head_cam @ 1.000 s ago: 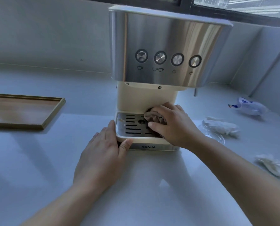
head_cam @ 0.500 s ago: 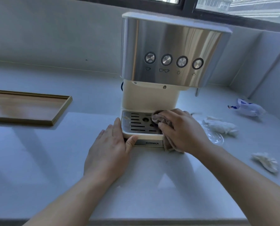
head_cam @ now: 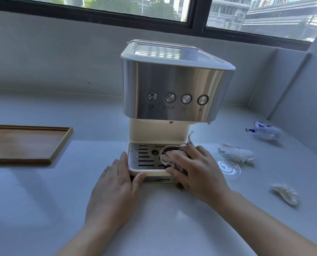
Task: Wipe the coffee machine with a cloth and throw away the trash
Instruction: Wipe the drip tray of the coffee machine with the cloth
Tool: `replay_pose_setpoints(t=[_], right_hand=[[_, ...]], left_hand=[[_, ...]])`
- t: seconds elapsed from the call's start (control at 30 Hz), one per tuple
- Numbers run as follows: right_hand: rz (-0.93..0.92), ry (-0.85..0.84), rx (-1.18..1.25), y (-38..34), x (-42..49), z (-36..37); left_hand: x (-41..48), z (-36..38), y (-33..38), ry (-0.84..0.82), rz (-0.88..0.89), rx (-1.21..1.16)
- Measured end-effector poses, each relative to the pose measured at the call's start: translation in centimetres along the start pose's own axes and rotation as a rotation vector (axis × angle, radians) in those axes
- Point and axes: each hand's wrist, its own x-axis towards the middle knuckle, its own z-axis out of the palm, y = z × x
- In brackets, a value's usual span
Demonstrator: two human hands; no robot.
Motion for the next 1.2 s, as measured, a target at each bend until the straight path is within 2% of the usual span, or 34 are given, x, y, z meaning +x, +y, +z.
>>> replay_pose_setpoints(t=[0.17,0.23,0.33,0.4,0.57,0.73,0.9,1.07,1.17,1.2], right_hand=[[0.257,-0.004,0.053,0.4,4.0,-0.6],[0.284,0.111,0.059,0.3,4.6,-0.3],[0.280,0.368,0.103,0.3,3.9,0.0],[0.281,0.419,0.087,0.4,3.1,0.6],[0.153,0.046,-0.026,-1.5,0.7,1.6],[0.101,-0.165,0.015,-0.9,0.3,-0.1],[0.150,-0.180,0.097,-1.3,1.1,-0.4],[0.126,-0.057,0.089,-1.3,1.0,0.0],[0.281,-0.046,0.172,-0.9,2.5,0.0],[0.284,-0.038,0.181,-1.3,2.5,0.2]], left_hand=[[0.0,0.0,-0.1,0.004,-0.002,-0.018],[0.0,0.0,-0.2,0.004,0.001,-0.016],[0.0,0.2,-0.4,0.008,0.005,-0.018],[0.0,0.2,-0.4,0.010,0.008,-0.024],[0.2,0.4,-0.4,0.017,0.010,-0.020],[0.0,0.3,-0.4,0.009,-0.006,-0.016],[0.1,0.3,-0.3,0.003,-0.012,-0.020],[0.1,0.1,-0.2,0.000,-0.015,-0.034],[0.1,0.1,-0.3,-0.002,-0.018,-0.037],[0.1,0.1,-0.3,-0.004,-0.017,-0.039]])
